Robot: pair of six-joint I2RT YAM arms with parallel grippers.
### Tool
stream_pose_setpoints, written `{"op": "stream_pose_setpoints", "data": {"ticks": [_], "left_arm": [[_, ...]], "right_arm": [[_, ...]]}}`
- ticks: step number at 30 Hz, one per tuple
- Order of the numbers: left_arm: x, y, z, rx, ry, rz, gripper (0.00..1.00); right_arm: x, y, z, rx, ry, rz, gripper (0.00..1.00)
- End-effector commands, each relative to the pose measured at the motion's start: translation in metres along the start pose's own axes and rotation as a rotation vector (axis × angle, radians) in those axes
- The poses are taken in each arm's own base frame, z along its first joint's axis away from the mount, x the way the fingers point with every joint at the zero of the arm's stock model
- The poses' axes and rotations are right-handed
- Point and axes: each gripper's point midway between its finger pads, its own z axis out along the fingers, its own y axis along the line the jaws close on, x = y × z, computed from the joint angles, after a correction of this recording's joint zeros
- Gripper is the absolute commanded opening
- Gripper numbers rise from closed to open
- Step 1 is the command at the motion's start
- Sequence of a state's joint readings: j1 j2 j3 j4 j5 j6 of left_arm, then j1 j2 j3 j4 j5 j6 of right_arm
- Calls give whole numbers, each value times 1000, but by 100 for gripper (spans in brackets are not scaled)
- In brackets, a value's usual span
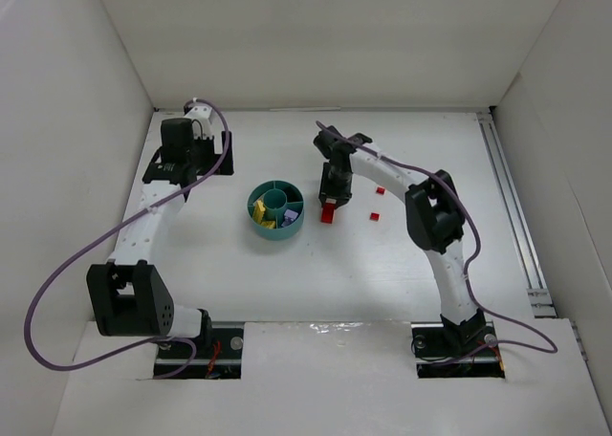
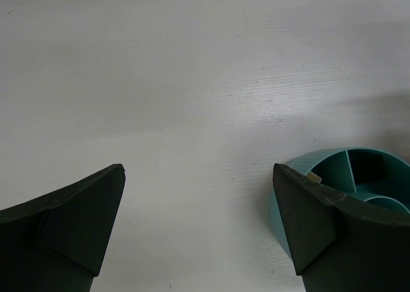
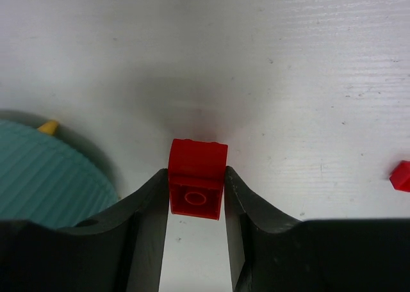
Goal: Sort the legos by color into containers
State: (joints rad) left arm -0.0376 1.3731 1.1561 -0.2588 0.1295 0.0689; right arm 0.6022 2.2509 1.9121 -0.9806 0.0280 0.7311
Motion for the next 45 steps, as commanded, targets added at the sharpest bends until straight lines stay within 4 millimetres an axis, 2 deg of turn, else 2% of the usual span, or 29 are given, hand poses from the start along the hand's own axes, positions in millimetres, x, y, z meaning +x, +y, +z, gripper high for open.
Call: {"op": "stream_pose_setpoints", "data": {"ticks": [1, 2, 4, 5, 8, 9, 10, 11, 12, 13, 14, 15, 16, 18, 20, 22, 23, 25, 27, 29, 30, 31, 32, 33, 35, 40, 43, 44, 45], "left_arm": [[-40, -6, -13, 27, -139, 1, 99], [-41, -8, -16, 39, -151, 3, 99], [-44, -10, -18, 48, -172, 6, 99], [-47, -9, -22, 46, -184, 30, 99], [-52, -9, -30, 50, -208, 87, 99], [-54, -9, -33, 48, -218, 99, 99], [-54, -9, -33, 47, -218, 110, 99], [-55, -9, -38, 47, -222, 110, 99], [-55, -9, -38, 47, -222, 110, 99], [-47, -9, -39, 47, -200, 118, 99], [-48, -16, -41, 93, -200, 142, 99], [-46, -20, -41, 115, -192, 152, 99], [-46, -22, -41, 129, -193, 154, 99], [-54, -25, -45, 138, -212, 144, 99], [-56, -24, -43, 130, -209, 129, 99], [-53, -20, -39, 124, -197, 113, 99], [-57, -20, -41, 123, -206, 115, 99], [-57, -18, -41, 126, -207, 112, 99], [-53, -19, -39, 128, -196, 89, 99], [-53, -21, -40, 138, -196, 80, 99], [-49, -21, -38, 139, -187, 79, 99], [-49, -21, -38, 140, -186, 68, 99], [-49, -21, -38, 140, -186, 68, 99], [-49, -21, -38, 140, -186, 68, 99], [-49, -21, -38, 140, -186, 68, 99], [-45, -15, -34, 109, -167, 62, 99], [-45, -15, -34, 109, -167, 62, 99], [-45, -15, -34, 109, -167, 62, 99], [-45, -16, -34, 109, -167, 53, 99]], "right_arm": [[-46, 25, -84, -169, -189, 28, 0], [-56, 29, -110, -225, -241, 37, 0], [-73, 40, -136, -320, -332, 45, 0], [-73, 40, -142, -340, -355, 45, 0], [-95, 52, -205, -485, -573, -15, 0], [-92, 48, -211, -485, -585, -34, 0], [-102, 56, -230, -542, -664, -47, 0], [-97, 65, -242, -590, -692, -88, 0], [-86, 70, -240, -609, -698, -130, 0], [-80, 73, -257, -646, -750, -193, 0], [-79, 86, -272, -706, -818, -239, 0], [-63, 98, -275, -727, -843, -291, 0], [-52, 100, -262, -705, -856, -362, 0], [-38, 117, -267, -714, -925, -410, 0], [-32, 123, -255, -694, -946, -438, 0], [-26, 134, -256, -704, -981, -463, 0], [-22, 136, -244, -686, -982, -485, 0], [-21, 144, -246, -701, -1031, -492, 0], [-23, 148, -234, -698, -1027, -493, 0], [-21, 154, -237, -716, -1048, -500, 0], [-22, 157, -225, -706, -1035, -504, 0], [-23, 158, -228, -714, -1046, -501, 0], [-23, 159, -220, -706, -1035, -504, 0], [-18, 164, -223, -725, -1035, -514, 0], [-17, 165, -212, -713, -1019, -519, 0], [-3, 172, -202, -735, -982, -543, 0], [2, 175, -203, -748, -974, -554, 0], [5, 174, -190, -733, -955, -561, 0], [5, 173, -190, -733, -955, -561, 0]]}}
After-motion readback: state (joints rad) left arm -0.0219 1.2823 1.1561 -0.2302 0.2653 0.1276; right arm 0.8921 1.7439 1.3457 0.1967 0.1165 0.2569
